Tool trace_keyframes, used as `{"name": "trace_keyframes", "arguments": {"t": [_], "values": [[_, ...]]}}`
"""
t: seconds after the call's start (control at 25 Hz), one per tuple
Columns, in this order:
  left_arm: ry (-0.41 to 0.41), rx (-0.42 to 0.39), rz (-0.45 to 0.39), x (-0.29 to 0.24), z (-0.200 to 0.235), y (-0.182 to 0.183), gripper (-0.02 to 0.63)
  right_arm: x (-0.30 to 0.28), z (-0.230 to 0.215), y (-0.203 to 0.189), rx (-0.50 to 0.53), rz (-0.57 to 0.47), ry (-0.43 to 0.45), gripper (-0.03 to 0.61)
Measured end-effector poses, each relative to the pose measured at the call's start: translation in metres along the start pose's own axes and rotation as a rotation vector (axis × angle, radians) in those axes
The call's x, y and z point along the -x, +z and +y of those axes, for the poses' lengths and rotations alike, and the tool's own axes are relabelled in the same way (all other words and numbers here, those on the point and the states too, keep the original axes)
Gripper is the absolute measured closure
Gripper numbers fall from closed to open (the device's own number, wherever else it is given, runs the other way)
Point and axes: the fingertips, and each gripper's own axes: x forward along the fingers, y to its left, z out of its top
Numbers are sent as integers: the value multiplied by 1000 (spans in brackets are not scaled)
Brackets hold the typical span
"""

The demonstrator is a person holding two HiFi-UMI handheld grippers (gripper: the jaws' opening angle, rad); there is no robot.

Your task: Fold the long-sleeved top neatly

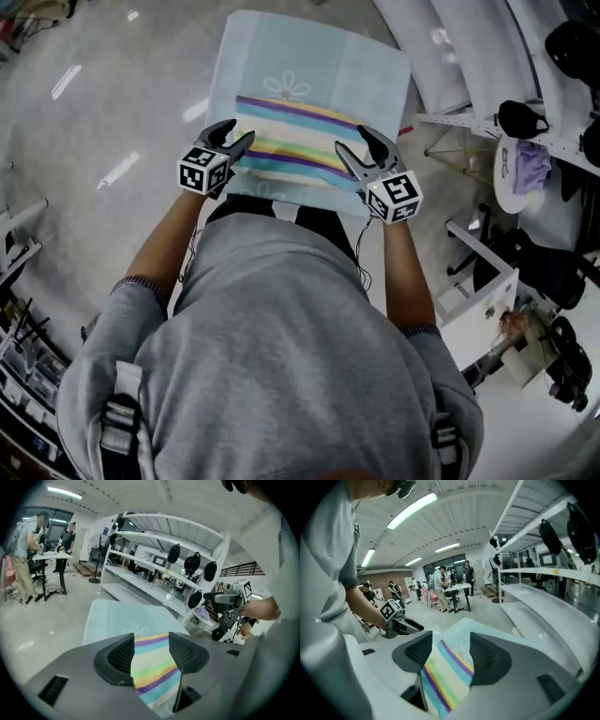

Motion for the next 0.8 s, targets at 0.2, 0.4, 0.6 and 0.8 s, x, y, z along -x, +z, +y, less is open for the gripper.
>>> {"name": "trace_keyframes", "arguments": {"t": [0.2, 0.4, 0.6, 0.8], "values": [[153, 20, -115, 14, -27, 15, 330, -1, 19, 38, 104, -97, 158, 311], [275, 30, -126, 24, -43, -3, 316, -4, 55, 35, 155, -111, 313, 287], [371, 39, -54, 13, -22, -39, 316, -14, 82, 24, 188, -92, 407, 287], [424, 88, 29, -8, 13, -69, 316, -30, 98, 6, 165, -52, 424, 287]]}}
